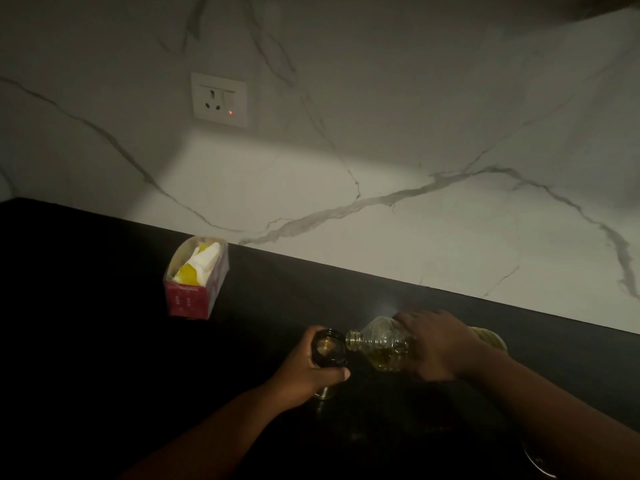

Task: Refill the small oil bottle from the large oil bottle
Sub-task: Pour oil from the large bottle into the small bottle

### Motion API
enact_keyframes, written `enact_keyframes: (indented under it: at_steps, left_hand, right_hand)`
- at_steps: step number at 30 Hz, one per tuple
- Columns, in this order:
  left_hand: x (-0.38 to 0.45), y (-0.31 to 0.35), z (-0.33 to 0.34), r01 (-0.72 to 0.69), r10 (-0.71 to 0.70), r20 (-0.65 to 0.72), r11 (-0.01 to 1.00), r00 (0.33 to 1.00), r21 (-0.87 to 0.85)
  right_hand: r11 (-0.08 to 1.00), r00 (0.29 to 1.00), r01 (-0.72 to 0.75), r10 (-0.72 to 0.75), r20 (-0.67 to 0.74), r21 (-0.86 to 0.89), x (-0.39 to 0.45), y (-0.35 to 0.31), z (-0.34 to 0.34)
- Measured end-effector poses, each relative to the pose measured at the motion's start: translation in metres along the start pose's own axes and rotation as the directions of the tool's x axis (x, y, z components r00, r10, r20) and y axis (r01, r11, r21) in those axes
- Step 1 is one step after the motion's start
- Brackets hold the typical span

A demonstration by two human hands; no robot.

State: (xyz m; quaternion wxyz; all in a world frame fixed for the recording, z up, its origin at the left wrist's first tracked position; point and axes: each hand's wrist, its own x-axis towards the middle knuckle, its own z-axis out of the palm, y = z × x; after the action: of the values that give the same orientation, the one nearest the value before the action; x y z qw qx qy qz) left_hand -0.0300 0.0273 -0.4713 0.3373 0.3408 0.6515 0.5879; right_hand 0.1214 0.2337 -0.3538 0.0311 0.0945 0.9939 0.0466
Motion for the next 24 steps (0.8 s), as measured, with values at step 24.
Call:
enact_keyframes:
  at_steps: [24]
  left_hand:
    - [-0.0011, 0.0032, 0.0006, 0.03, -0.03, 0.0, 0.998, 1.0, 0.058]
  right_hand:
    - [0.996, 1.0, 0.007, -0.007, 0.005, -0.089, 0.0039, 0.0014, -0.0058]
